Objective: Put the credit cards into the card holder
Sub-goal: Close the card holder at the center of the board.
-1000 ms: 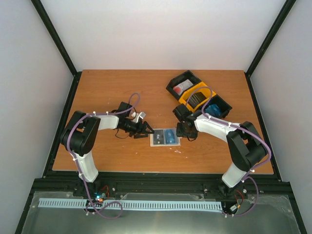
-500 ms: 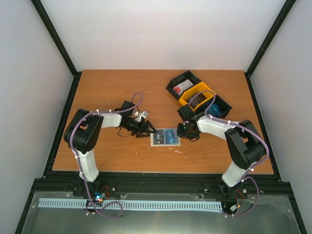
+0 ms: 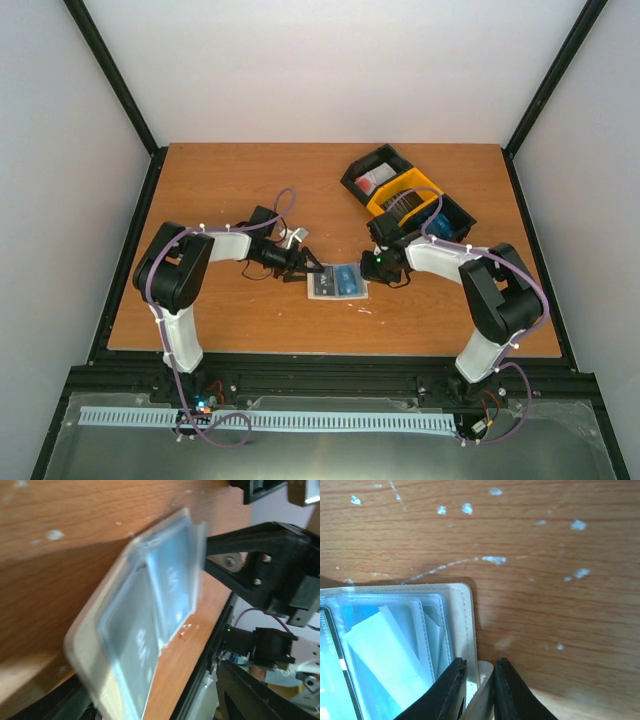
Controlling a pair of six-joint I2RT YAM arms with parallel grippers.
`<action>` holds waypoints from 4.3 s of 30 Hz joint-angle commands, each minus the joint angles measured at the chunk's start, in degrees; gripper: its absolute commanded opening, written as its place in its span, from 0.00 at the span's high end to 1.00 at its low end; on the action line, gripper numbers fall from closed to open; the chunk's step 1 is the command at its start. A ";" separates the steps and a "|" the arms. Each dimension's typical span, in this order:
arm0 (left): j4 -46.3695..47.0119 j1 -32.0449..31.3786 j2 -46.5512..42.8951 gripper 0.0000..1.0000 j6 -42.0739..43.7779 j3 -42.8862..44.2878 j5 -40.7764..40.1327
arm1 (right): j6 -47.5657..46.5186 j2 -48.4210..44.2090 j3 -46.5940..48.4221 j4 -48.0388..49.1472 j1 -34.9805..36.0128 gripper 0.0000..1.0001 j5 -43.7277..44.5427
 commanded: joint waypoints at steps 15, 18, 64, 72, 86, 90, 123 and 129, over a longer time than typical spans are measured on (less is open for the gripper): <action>8.32 -5.03 0.72 0.35 0.09 5.51 11.78 | 0.17 0.46 -2.16 0.87 -0.23 0.83 -1.03; 8.19 -6.64 2.14 0.35 0.03 7.13 11.25 | 0.30 -0.69 -2.17 0.16 -0.23 0.83 0.13; -20.99 -16.56 13.52 0.54 3.16 23.40 -39.69 | -2.75 -8.02 -1.02 2.65 -0.23 0.97 -5.15; -21.45 -16.91 12.91 0.54 1.84 22.19 -40.46 | -3.29 -4.64 0.90 1.35 -0.23 0.96 -8.53; -18.14 -16.92 10.00 0.53 1.33 20.99 -35.40 | -3.49 -0.51 1.89 -0.13 -0.15 0.83 -12.15; -16.63 -16.83 7.43 0.51 1.10 19.61 -35.18 | -3.01 -1.01 1.98 0.60 -0.15 0.78 -11.99; 1.12 -16.07 -5.70 0.56 -12.39 -0.22 -33.93 | 3.47 -7.20 8.19 -7.94 3.43 0.60 2.34; 2.15 -16.03 -5.08 0.46 -9.86 1.01 -40.67 | 9.00 -16.78 -2.40 0.72 3.40 0.65 6.47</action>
